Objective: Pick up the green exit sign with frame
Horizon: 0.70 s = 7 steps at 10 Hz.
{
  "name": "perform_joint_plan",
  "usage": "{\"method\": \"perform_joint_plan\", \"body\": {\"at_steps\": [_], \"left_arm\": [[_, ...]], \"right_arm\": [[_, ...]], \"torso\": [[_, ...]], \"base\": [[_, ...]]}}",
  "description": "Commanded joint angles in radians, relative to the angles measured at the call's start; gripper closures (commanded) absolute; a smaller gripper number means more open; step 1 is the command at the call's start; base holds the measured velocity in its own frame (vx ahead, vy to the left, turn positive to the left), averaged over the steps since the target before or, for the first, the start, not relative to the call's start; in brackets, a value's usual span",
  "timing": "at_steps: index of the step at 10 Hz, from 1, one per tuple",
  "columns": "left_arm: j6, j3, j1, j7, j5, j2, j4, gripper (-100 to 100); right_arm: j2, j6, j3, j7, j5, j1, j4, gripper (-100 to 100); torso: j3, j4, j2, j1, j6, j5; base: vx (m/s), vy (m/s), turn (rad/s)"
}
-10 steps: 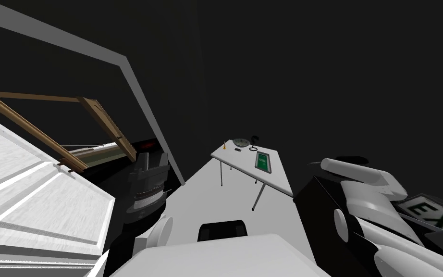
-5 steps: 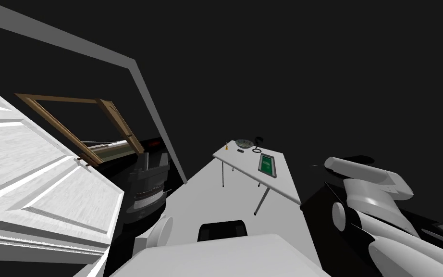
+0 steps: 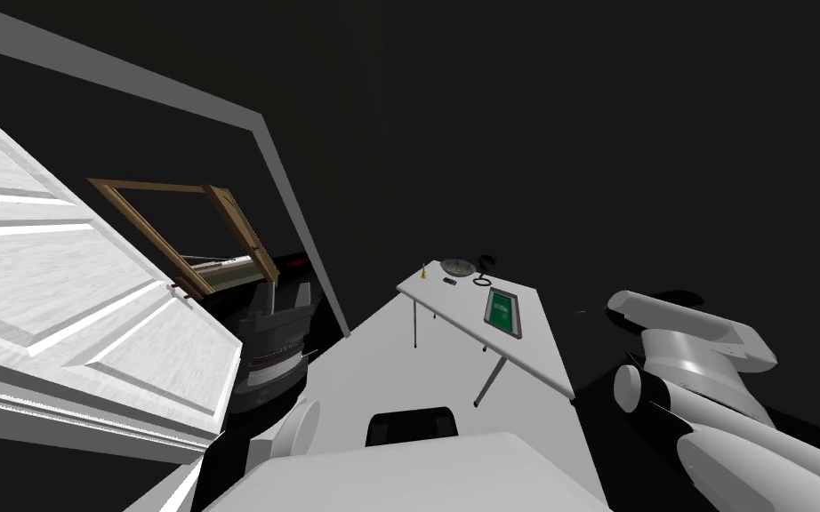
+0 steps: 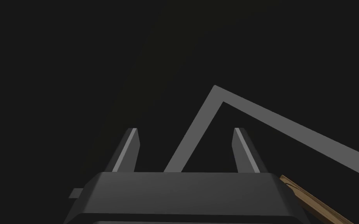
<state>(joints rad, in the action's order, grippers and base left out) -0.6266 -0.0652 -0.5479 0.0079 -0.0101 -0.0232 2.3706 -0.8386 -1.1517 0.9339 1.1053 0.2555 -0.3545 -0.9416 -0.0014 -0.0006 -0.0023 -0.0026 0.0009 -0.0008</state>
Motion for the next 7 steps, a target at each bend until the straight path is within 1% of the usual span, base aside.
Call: {"method": "perform_joint_plan", "body": {"at_steps": [1,2,3,4,5,6,7], "left_arm": [[0.000,0.000,0.000,0.000,0.000,0.000,0.000,0],[0.000,0.000,0.000,0.000,0.000,0.000,0.000,0],[0.000,0.000,0.000,0.000,0.000,0.000,0.000,0],[0.000,0.000,0.000,0.000,0.000,0.000,0.000,0],[0.000,0.000,0.000,0.000,0.000,0.000,0.000,0],[0.000,0.000,0.000,0.000,0.000,0.000,0.000,0],[0.000,0.000,0.000,0.000,0.000,0.000,0.000,0]], "right_arm": [[-0.019,-0.050,0.026,0.050,-0.001,-0.028,0.050,-100],[-0.019,-0.074,0.026,0.051,-0.001,-0.028,0.062,-100],[-0.030,-0.109,0.047,0.093,-0.003,-0.048,0.091,-100],[-0.030,-0.125,0.047,0.093,-0.003,-0.048,0.108,-100],[-0.040,-0.162,0.066,0.132,-0.005,-0.067,0.148,-100],[-0.040,-0.173,0.066,0.132,-0.005,-0.067,0.151,-100],[-0.048,-0.202,0.084,0.169,-0.008,-0.083,0.191,-100]], "torso": [[0.000,0.000,0.000,0.000,0.000,0.000],[0.000,0.000,0.000,-0.002,-0.001,0.000],[0.000,0.000,0.000,-0.001,0.000,0.000],[0.000,0.000,-0.001,-0.001,-0.001,0.000],[0.000,0.000,-0.001,-0.001,0.000,0.000],[0.000,0.000,0.000,-0.001,-0.001,0.000],[0.000,0.000,0.000,-0.001,0.001,0.000]], "base": [[0.039,-0.068,0.171],[0.038,-0.061,0.113],[0.043,-0.056,0.170],[0.038,-0.052,0.086],[0.032,-0.056,0.165],[0.024,-0.062,0.092],[0.027,-0.071,0.137]]}}
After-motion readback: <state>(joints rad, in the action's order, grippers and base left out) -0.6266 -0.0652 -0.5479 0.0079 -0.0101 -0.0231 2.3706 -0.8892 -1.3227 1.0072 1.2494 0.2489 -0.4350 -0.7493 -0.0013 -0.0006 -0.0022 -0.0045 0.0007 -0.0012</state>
